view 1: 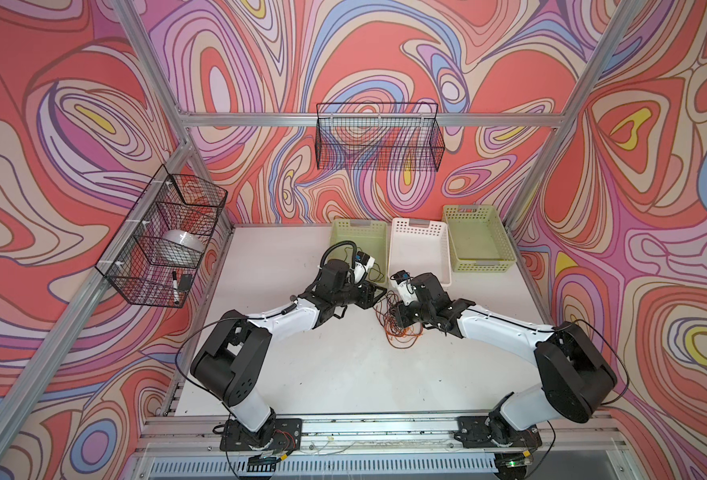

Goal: Untangle the cables
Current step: 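Move the left gripper back to the pile while the right regrasps the wires, then grasp a black wire from the tangle with the left gripper beside the right gripper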

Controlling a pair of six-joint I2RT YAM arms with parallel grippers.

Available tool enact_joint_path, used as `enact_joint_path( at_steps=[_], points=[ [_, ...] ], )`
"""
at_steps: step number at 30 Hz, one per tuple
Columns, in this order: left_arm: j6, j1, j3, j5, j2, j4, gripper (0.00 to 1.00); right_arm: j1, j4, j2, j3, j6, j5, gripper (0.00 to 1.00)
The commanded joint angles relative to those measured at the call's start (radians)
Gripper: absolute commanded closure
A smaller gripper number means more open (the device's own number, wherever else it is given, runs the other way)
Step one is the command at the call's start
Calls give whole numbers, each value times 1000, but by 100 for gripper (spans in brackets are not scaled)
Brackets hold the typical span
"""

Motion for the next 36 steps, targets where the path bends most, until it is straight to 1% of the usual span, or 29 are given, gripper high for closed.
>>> enact_joint_path(
  at_steps=[1,5,10,12,13,15,16,18,20,23,24,26,29,32,36],
  points=[
    [-32,-8,17,6,34,51,56,3,31,-23,-9,-15,-21,96],
    [-39,-9,33,3,64,56,59,4,40,-24,-9,-14,-30,96],
    [-56,-8,51,3,93,85,71,3,46,-24,-14,-13,-35,97],
    [-59,-8,60,12,102,87,77,3,49,-24,-13,-13,-29,97],
    [-60,-8,60,15,105,89,83,3,51,-23,-13,-13,-29,97],
    [-58,-8,60,30,105,97,96,3,51,-20,-11,-13,-25,96],
    [-58,-9,60,39,104,98,100,4,53,-20,-11,-12,-25,96],
    [-58,-8,60,51,97,100,100,3,56,-19,-12,-11,-19,94],
    [-57,-8,57,60,82,98,100,3,62,-24,-18,-7,-8,89],
    [-49,-9,55,58,46,90,100,4,76,-38,-36,0,12,85],
    [-46,-8,56,56,34,83,100,3,80,-42,-41,-1,15,81],
    [-43,-9,63,60,5,67,100,3,67,-47,-43,-11,27,61],
    [-24,-15,80,55,-42,32,100,3,64,-80,-62,-23,52,50],
    [7,-26,107,54,-78,-23,100,3,107,-146,-99,-43,50,43],
    [39,-37,134,39,-122,-78,100,4,151,-223,-127,-64,17,38]
  ],
)
